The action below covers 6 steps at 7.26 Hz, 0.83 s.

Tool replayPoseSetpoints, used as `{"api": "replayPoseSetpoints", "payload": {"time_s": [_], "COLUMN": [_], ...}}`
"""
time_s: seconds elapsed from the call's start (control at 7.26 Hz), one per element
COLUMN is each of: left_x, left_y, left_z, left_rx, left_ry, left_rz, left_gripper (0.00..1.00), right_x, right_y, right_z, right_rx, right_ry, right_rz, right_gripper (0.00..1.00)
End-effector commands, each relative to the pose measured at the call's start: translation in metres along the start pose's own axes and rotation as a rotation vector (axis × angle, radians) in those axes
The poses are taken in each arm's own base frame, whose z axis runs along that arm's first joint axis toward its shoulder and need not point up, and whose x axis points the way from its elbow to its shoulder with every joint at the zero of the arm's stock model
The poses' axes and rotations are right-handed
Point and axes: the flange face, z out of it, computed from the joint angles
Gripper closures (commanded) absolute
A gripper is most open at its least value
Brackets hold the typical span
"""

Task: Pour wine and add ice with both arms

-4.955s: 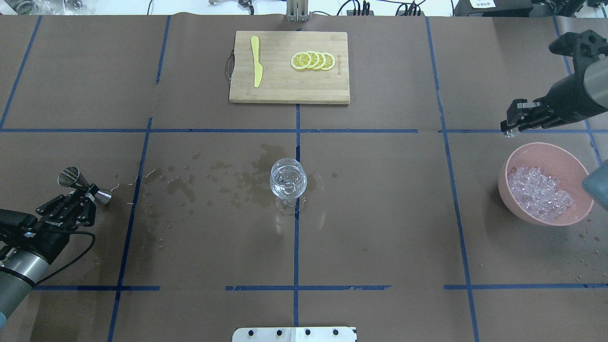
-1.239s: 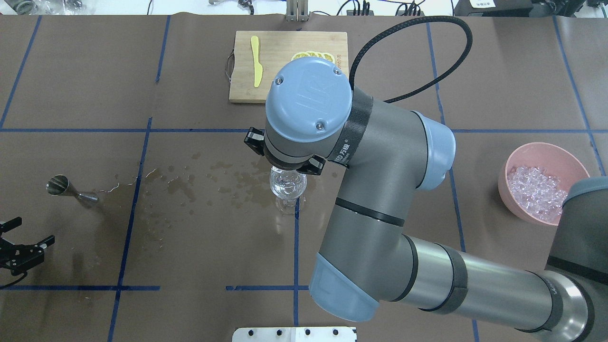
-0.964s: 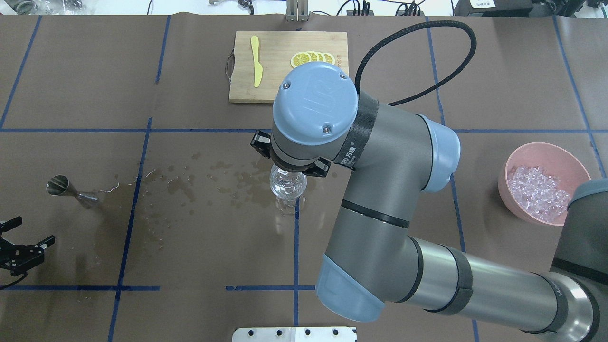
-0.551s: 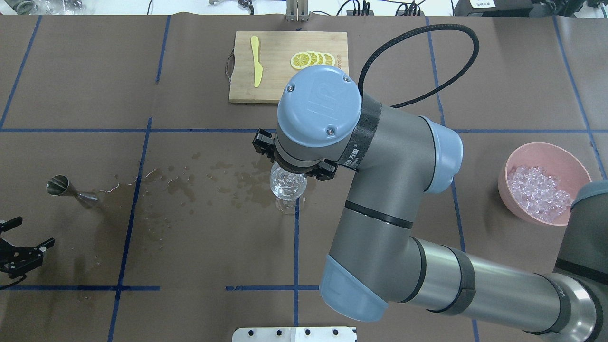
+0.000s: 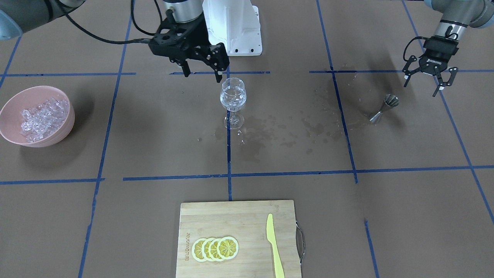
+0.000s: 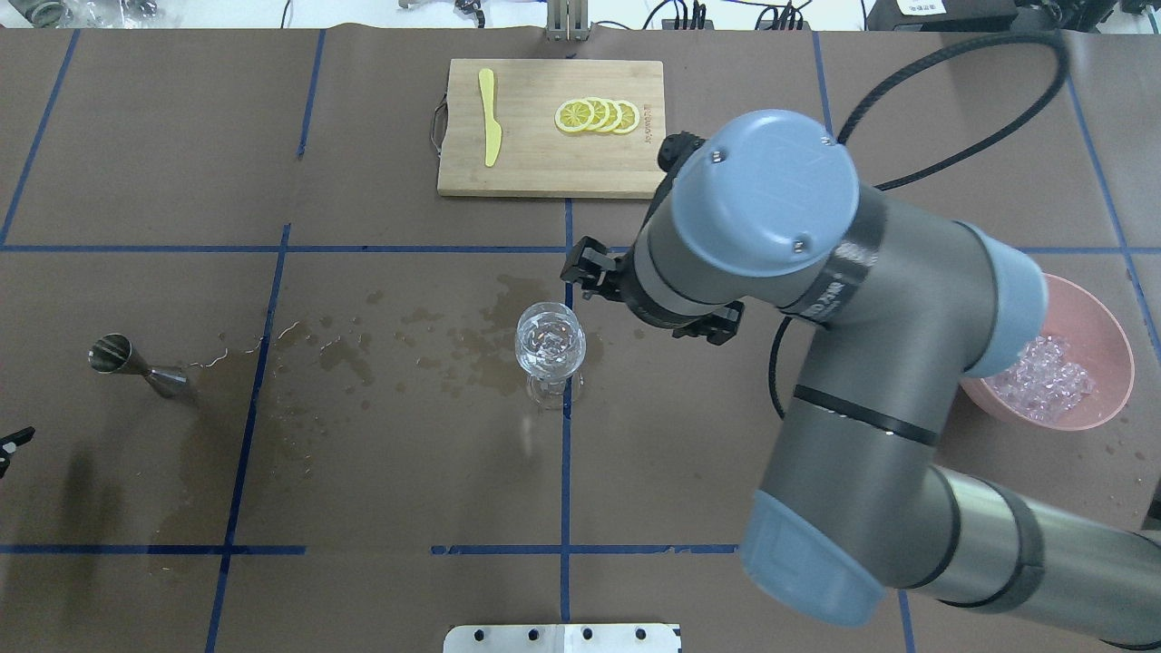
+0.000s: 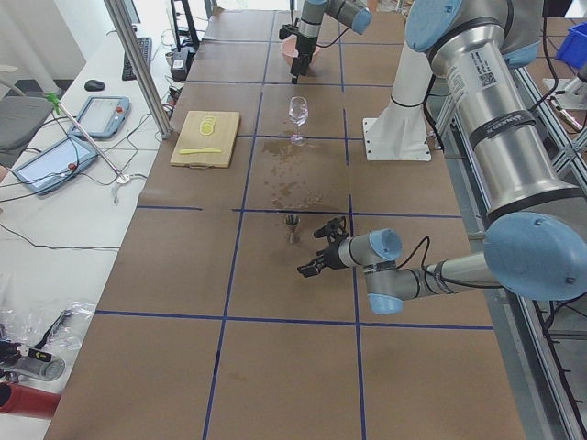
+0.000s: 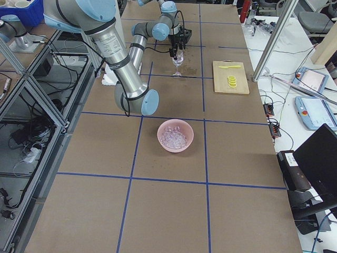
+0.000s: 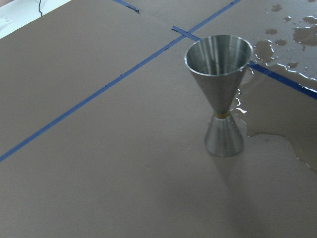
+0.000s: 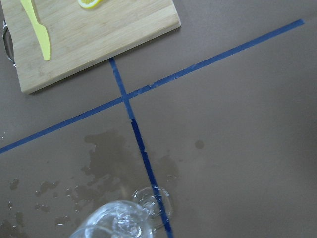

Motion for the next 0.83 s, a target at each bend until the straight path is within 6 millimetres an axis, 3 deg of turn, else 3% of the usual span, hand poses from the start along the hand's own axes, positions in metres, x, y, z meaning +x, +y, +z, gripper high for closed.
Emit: {"api": "replayPoseSetpoints", "payload": {"time_s": [0.0, 0.28, 0.55, 0.69], "left_x": [-0.056, -0.114, -0.144, -0.171], "left_y": [-0.003, -0.029, -0.062, -0.093], "left_z": [-0.033, -0.054, -0.045, -0.036], "left_rx": [-0.050, -0.117, -0.186, -0.224], "left_ry": [0.090, 0.183, 0.240, 0.186], "left_rz": [-0.001, -0.124, -0.254, -0.346], "left_gripper": [0.00, 0.00, 0.00, 0.00], "right_x": [0.077, 0.142, 0.194, 0.215], "right_y": [-0.046, -0.106, -0.154, -0.171], "right_z": [-0.018, -0.018, -0.039, -0.047], "right_rx": [-0.013, 0.002, -0.022, -0.021], "right_ry": [0.040, 0.121, 0.137, 0.148], "right_rz": [-0.094, -0.230, -0.293, -0.319], "right_gripper": [0.00, 0.00, 0.00, 0.00]}}
